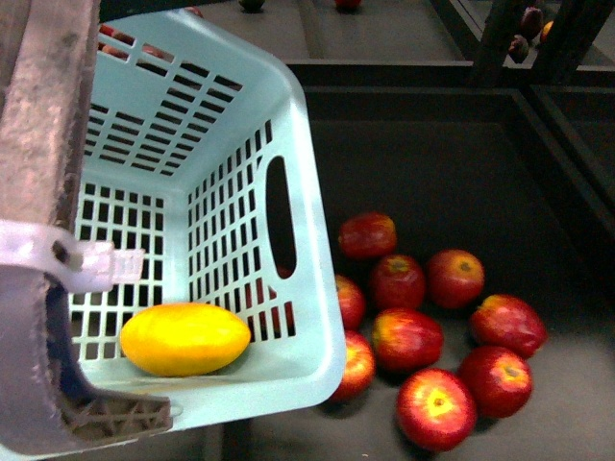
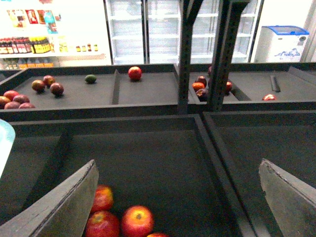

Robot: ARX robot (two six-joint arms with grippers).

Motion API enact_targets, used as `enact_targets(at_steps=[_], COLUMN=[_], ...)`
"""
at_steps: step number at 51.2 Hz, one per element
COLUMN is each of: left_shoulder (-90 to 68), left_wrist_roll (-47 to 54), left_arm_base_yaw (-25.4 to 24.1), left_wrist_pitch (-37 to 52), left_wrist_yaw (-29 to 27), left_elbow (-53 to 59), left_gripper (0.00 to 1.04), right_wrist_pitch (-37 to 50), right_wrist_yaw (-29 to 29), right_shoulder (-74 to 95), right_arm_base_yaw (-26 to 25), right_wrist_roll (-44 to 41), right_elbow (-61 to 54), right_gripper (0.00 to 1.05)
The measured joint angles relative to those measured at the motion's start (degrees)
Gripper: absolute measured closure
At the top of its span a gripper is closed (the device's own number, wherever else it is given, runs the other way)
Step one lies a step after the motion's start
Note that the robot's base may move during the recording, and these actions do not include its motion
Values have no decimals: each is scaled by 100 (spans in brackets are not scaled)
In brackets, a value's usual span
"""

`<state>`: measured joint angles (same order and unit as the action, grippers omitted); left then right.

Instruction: Pick mango and avocado into basket

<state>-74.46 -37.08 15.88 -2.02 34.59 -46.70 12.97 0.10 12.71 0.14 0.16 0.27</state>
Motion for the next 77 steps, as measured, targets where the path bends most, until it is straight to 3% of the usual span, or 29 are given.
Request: enact_targets(at_steps=[77], left_shoulder=[22], left_wrist_roll=[31], left_arm_base_yaw=[-33], left_wrist_pitch=[-9], left_wrist_yaw=[-4], left_elbow=[0], left_gripper=[98], right_wrist_pitch=[11], right_wrist_yaw=[-17], right_shoulder=[-11], right_arm_base_yaw=[-11], right_wrist_roll=[-11], right_elbow=[-2], right_gripper=[8])
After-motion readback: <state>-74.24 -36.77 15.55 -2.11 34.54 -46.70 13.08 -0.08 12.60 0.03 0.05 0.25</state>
